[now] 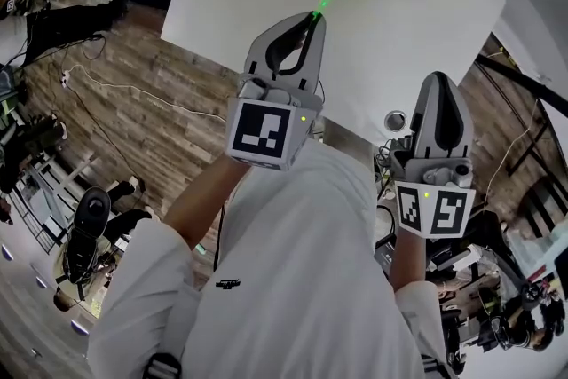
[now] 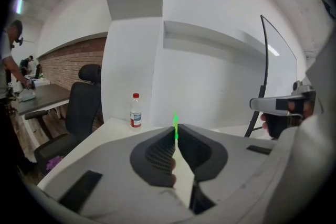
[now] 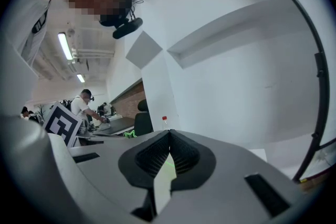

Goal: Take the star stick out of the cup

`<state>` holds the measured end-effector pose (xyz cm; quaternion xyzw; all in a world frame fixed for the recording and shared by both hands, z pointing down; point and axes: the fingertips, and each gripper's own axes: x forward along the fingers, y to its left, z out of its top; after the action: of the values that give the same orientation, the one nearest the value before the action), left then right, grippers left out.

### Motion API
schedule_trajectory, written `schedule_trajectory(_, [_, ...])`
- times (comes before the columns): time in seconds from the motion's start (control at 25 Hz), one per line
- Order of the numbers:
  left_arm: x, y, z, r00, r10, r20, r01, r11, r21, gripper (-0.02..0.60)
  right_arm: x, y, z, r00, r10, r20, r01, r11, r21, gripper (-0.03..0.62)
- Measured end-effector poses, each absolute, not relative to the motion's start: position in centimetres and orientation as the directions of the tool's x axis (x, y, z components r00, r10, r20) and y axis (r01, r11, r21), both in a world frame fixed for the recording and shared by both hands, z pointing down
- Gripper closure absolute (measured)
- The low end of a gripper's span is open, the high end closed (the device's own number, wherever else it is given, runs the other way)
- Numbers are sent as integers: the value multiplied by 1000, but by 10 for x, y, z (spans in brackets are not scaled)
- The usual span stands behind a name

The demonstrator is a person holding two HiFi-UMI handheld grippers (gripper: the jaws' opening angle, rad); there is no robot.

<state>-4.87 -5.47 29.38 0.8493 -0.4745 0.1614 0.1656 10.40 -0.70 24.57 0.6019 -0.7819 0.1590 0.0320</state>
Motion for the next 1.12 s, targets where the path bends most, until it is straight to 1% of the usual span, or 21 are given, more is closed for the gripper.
schedule_trajectory(0.16, [-55,-51,271,490,-793,362,-869,-477,131,551,108,-5,234,-264,-936,235,-956,221,-192,591])
schedule_trajectory(0.48, [-75,-37,232,473,-828,300,-881,-449,149,551,110,2,209,-232,-952,197,-967,204,-152,591])
schedule_trajectory(0.68, [-77,-23,205,488,-837,250,-873,-465,147,551,114,10,198,-225,-957,185,-970,203,-132,591])
schedule_trajectory(1.12, [-90,0,183,478,-852,215,-878,-455,148,551,127,27,184,-182,-967,179,-983,175,-58,591])
